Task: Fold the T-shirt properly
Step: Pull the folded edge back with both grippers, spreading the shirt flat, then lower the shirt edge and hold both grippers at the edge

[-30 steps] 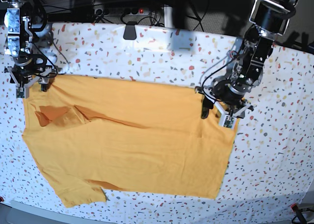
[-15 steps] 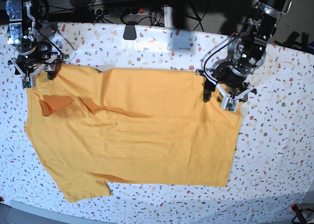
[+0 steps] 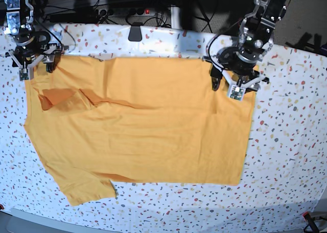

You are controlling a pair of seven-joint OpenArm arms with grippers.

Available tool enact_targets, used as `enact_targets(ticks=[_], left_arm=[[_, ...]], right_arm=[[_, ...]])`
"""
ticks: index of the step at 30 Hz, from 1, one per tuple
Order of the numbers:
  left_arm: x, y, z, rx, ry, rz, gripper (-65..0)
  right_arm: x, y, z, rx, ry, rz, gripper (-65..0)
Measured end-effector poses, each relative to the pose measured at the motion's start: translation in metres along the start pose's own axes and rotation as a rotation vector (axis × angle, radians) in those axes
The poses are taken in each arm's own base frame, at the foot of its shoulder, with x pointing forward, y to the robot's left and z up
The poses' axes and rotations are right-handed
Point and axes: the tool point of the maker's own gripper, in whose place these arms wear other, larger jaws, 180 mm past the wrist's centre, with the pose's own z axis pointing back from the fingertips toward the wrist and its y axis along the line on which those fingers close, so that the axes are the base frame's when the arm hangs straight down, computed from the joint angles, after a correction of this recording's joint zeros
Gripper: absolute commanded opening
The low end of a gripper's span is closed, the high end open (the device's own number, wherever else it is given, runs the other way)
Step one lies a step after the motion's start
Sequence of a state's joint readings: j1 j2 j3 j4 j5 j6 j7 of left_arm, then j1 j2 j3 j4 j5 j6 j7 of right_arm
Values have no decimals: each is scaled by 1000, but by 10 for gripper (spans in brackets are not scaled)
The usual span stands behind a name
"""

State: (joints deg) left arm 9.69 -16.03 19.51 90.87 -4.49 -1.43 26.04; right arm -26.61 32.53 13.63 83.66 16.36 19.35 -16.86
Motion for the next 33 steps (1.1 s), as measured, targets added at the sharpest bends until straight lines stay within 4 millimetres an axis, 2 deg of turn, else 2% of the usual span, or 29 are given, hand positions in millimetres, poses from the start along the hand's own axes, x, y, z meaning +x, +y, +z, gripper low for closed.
enact_targets(ticks=[5, 11, 21, 33], left_arm=[[1, 3, 12, 55, 1, -44, -279], [-4, 1, 14, 55, 21, -48, -279], [-20, -9, 22, 38, 41, -37, -279], [-34, -14, 32, 49, 47, -10, -279]], right_arm=[[-10, 8, 12, 13, 27, 53, -260], [-22, 9, 22, 14, 49, 82, -260], [-36, -18, 36, -47, 90, 59, -260], [-36, -25, 37, -52, 109, 82, -260]])
